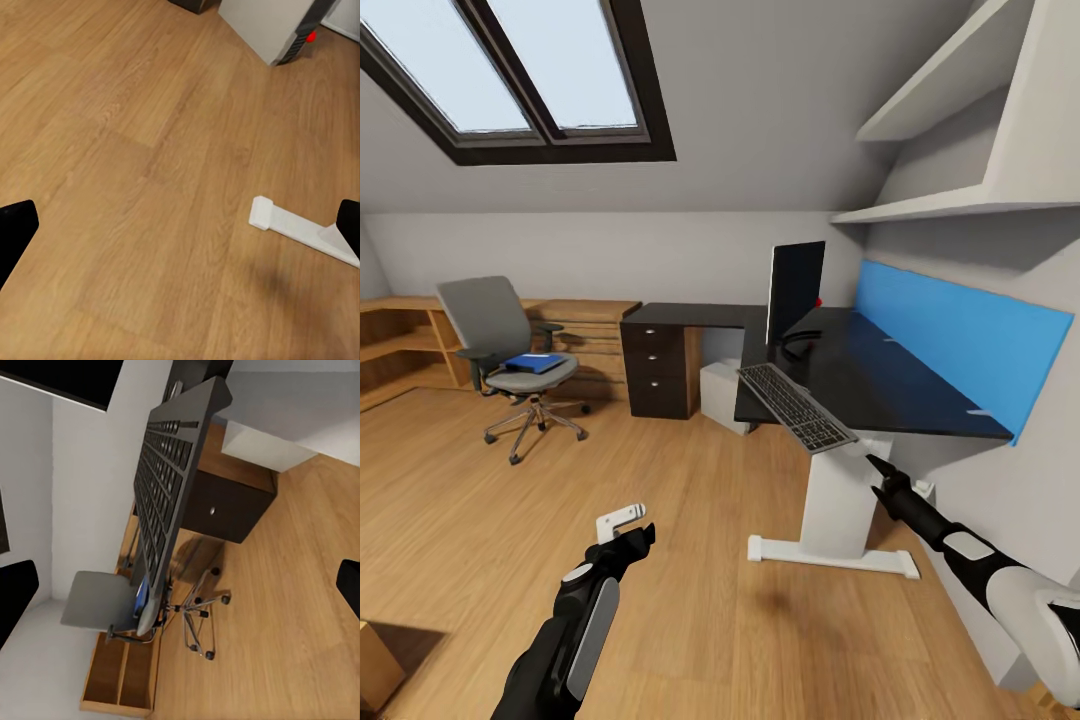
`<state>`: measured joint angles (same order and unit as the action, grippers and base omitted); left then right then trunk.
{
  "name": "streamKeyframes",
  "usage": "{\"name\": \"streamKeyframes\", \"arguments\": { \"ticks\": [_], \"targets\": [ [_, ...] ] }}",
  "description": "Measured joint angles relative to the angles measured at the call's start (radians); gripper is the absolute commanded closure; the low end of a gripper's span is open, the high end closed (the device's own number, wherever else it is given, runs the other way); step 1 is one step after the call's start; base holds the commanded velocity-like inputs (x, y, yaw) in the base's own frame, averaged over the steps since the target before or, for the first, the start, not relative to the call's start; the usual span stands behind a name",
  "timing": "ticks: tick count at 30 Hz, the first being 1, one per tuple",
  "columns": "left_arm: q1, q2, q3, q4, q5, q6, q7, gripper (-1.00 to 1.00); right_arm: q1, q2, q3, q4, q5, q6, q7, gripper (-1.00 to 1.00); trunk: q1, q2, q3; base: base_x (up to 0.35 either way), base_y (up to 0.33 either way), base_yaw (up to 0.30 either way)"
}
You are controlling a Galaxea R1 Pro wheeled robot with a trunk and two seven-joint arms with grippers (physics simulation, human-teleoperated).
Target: In the bedroom, organize the workspace by keeping the computer under the desk, ensuring the monitor is on the desk, placing the keyboard on the desk next to the monitor, placing the mouse on the desk next to the keyboard, moving the folder from the swivel chair onto the desk next to the mouse, stacking the notebook on top of the folder with the pen on top of the notebook, and positioning the swivel chair next to the desk.
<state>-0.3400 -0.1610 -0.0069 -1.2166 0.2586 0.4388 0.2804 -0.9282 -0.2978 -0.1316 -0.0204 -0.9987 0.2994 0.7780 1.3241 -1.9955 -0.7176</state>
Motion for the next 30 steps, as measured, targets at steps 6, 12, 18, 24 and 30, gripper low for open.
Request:
{"name": "streamKeyframes", "arguments": {
  "ticks": [6,12,18,24,30],
  "targets": [
    [0.0,0.001,-0.001,0.001,0.001,-0.001,-0.005,-1.0,0.001,0.001,0.0,0.0,0.001,0.0,-0.002,-1.0,0.0,0.0,0.0,0.047,0.003,0.0],
    [0.0,0.001,0.0,0.003,0.0,-0.002,-0.007,-1.0,0.001,0.002,0.0,0.0,0.001,0.0,-0.002,-1.0,0.0,0.0,0.0,0.146,0.012,0.0],
    [0.0,0.001,-0.001,0.004,-0.001,-0.002,-0.006,-1.0,0.001,0.002,0.0,0.0,0.001,0.0,-0.003,-1.0,0.0,0.0,0.0,0.198,0.048,0.0],
    [0.0,0.002,0.0,0.004,-0.001,-0.002,-0.006,-1.0,0.001,0.001,0.0,0.0,0.001,0.0,-0.004,-1.0,0.0,0.0,0.0,0.191,0.031,0.0],
    [0.0,0.001,-0.001,0.005,-0.001,-0.002,-0.006,-1.0,0.001,0.001,0.0,0.0,0.001,0.0,-0.004,-1.0,0.0,0.0,0.0,0.095,0.012,0.0]
  ]
}}
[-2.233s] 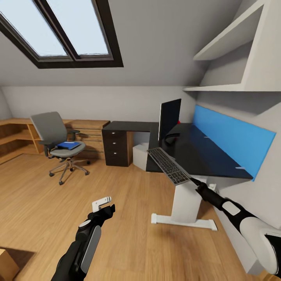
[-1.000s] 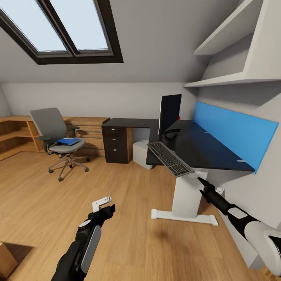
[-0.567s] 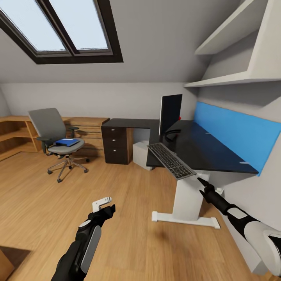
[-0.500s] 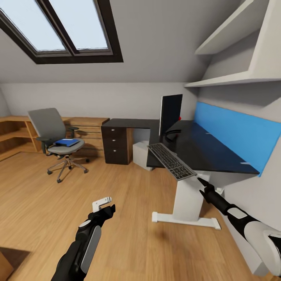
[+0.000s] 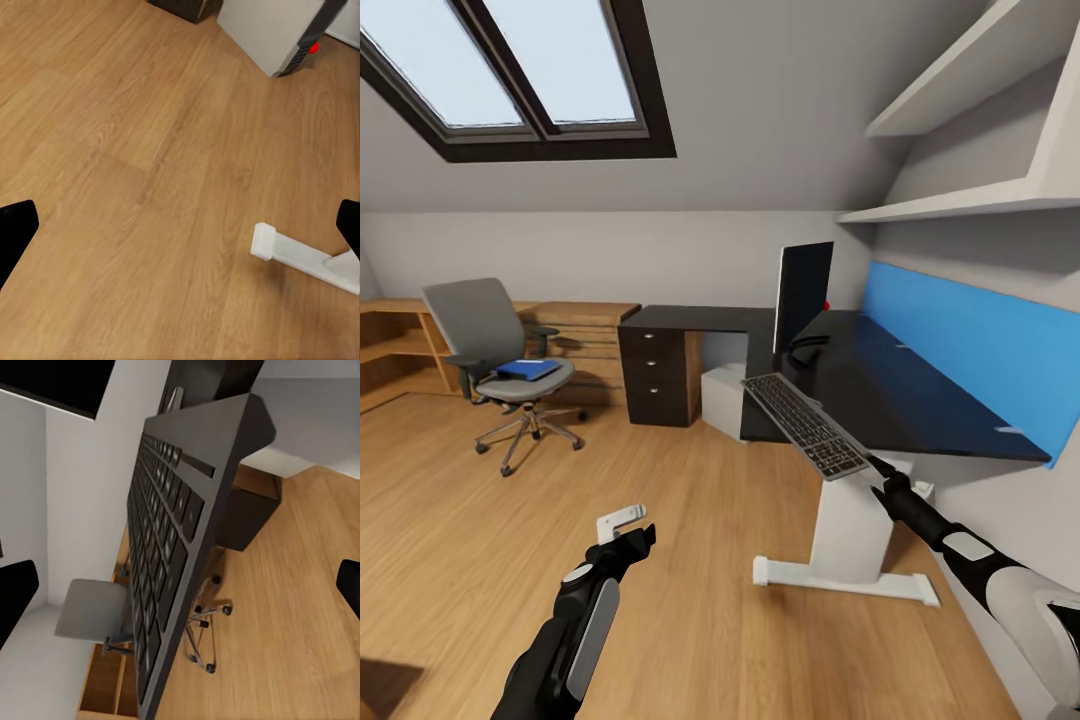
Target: In the bedroom, organize the workspace by keeping the computer under the desk, ensuring the monitor is on the desk, placing the keyboard on the desk next to the monitor, placing the mouse on the desk next to the keyboard, moving the folder from the swivel chair onto the desk next to the mouse, stacking the notebook on top of the folder with the pen on top of the notebook, and positioning the swivel chair next to the desk.
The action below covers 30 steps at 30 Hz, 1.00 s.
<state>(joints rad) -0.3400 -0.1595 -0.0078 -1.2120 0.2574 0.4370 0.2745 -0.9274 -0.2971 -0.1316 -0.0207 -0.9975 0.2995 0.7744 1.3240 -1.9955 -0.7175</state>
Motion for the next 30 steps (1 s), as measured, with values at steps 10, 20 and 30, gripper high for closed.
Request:
{"name": "streamKeyframes", "arguments": {
  "ticks": [10,20,30],
  "targets": [
    [0.0,0.0,0.0,0.0,0.0,0.0,0.001,-1.0,0.0,0.001,0.0,0.0,0.0,0.0,0.0,-1.0,0.0,0.0,0.0,0.131,0.055,0.0],
    [0.0,0.0,0.0,0.0,0.0,0.0,0.002,-1.0,0.0,0.001,0.0,0.0,0.0,0.0,0.0,-1.0,0.0,0.0,0.0,0.007,0.014,0.0],
    [0.0,0.0,0.0,0.0,0.0,0.0,0.002,-1.0,0.0,0.001,0.0,0.0,0.0,0.0,0.0,-1.0,0.0,0.0,0.0,0.001,0.053,0.0]
  ]
}}
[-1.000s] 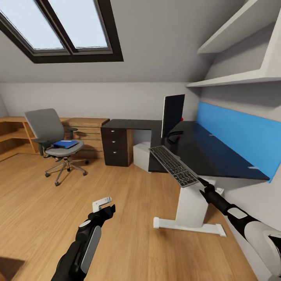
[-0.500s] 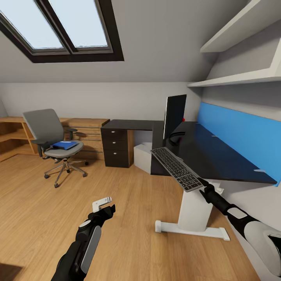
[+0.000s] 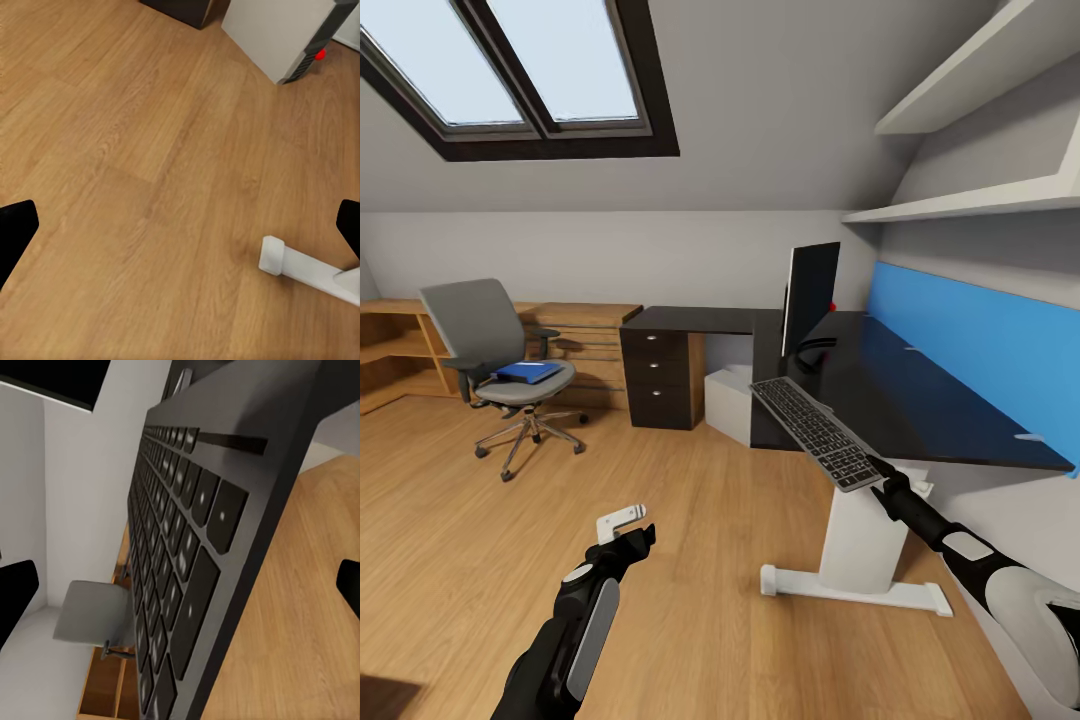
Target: In the bedroom, organize the workspace by keeping the computer under the desk, ensuring the monitor is on the desk, placing the keyboard on the desk next to the monitor, placing the mouse on the desk next to the keyboard, moving the folder from the swivel chair onto the desk next to the mouse, stacking the notebook on top of the folder with the pen on top of the notebook, and positioning the swivel chair next to the desk.
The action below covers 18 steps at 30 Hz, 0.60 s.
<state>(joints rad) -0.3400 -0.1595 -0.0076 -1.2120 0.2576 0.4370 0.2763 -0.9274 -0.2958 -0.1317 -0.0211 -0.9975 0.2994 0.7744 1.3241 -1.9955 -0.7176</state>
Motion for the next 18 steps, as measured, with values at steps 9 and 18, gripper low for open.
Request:
{"name": "streamKeyframes", "arguments": {
  "ticks": [9,18],
  "targets": [
    [0.0,0.0,0.001,0.0,0.0,0.0,0.001,-1.0,0.0,0.0,0.001,-0.001,0.0,0.0,0.0,-1.0,0.0,0.0,0.0,0.0,0.007,0.0],
    [0.0,0.0,0.0,0.0,-0.001,0.0,0.001,-1.0,0.0,0.0,0.001,0.0,0.001,0.0,0.0,-1.0,0.0,0.0,0.0,0.01,0.003,0.0]
  ]
}}
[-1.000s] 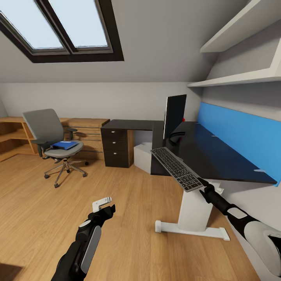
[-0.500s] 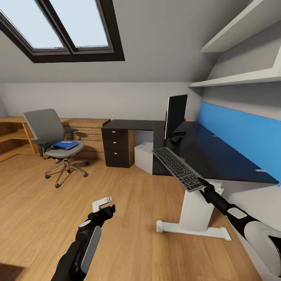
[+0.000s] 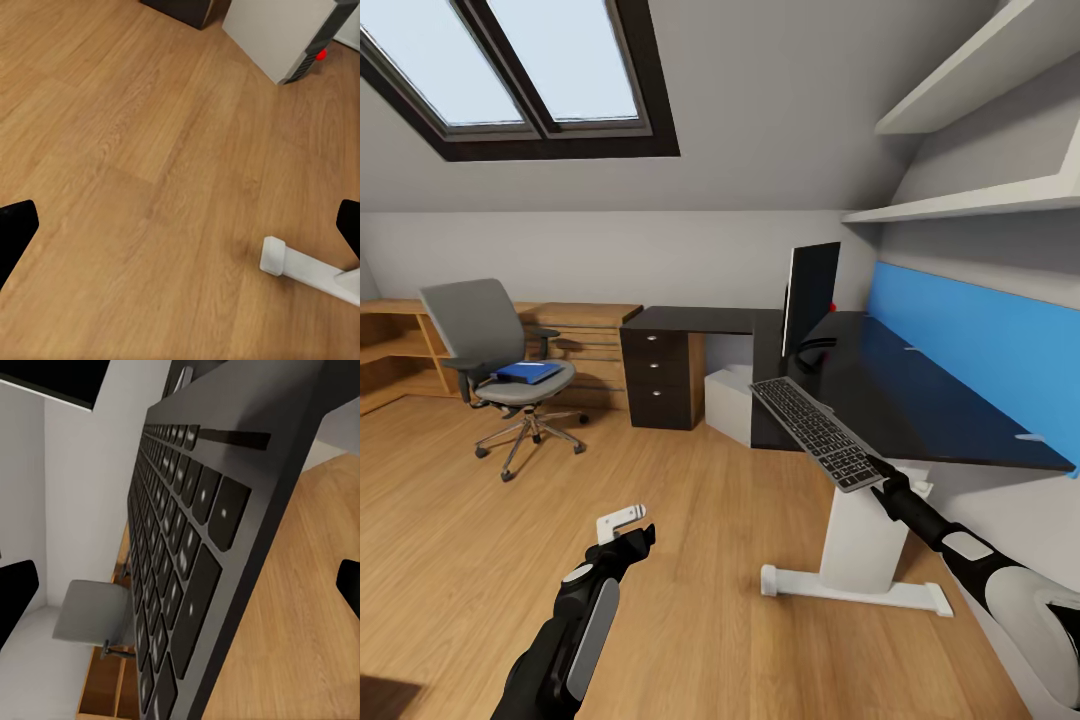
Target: In the bedroom, organize the workspace by keeping the computer under the desk, ensuring the monitor is on the desk, placing the keyboard on the desk next to the monitor, placing the mouse on the desk next to the keyboard, moving the folder from the swivel chair onto the desk next to the mouse, stacking the notebook on top of the folder with the pen on top of the notebook, and positioning the swivel chair next to the desk.
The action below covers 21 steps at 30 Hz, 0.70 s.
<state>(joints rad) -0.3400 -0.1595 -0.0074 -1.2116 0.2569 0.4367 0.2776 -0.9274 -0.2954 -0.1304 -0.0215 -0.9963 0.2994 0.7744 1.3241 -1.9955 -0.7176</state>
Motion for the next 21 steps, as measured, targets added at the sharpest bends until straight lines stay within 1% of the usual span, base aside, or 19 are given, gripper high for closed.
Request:
{"name": "streamKeyframes", "arguments": {
  "ticks": [3,6,21],
  "targets": [
    [0.0,0.0,-0.001,0.003,-0.001,0.0,-0.001,-1.0,0.0,0.0,0.0,0.0,0.0,0.0,0.0,-1.0,0.0,0.0,0.0,0.171,0.048,0.0],
    [0.0,0.0,-0.001,0.011,0.0,0.0,-0.002,-1.0,0.0,0.0,0.0,0.0,0.0,0.0,0.0,-1.0,0.0,0.0,0.0,0.064,0.012,0.0],
    [0.0,0.0,0.001,0.013,0.0,0.0,0.001,-1.0,0.0,-0.002,0.0,0.0,0.0,0.0,0.002,-1.0,0.0,0.0,0.0,0.011,0.002,0.0]
  ]
}}
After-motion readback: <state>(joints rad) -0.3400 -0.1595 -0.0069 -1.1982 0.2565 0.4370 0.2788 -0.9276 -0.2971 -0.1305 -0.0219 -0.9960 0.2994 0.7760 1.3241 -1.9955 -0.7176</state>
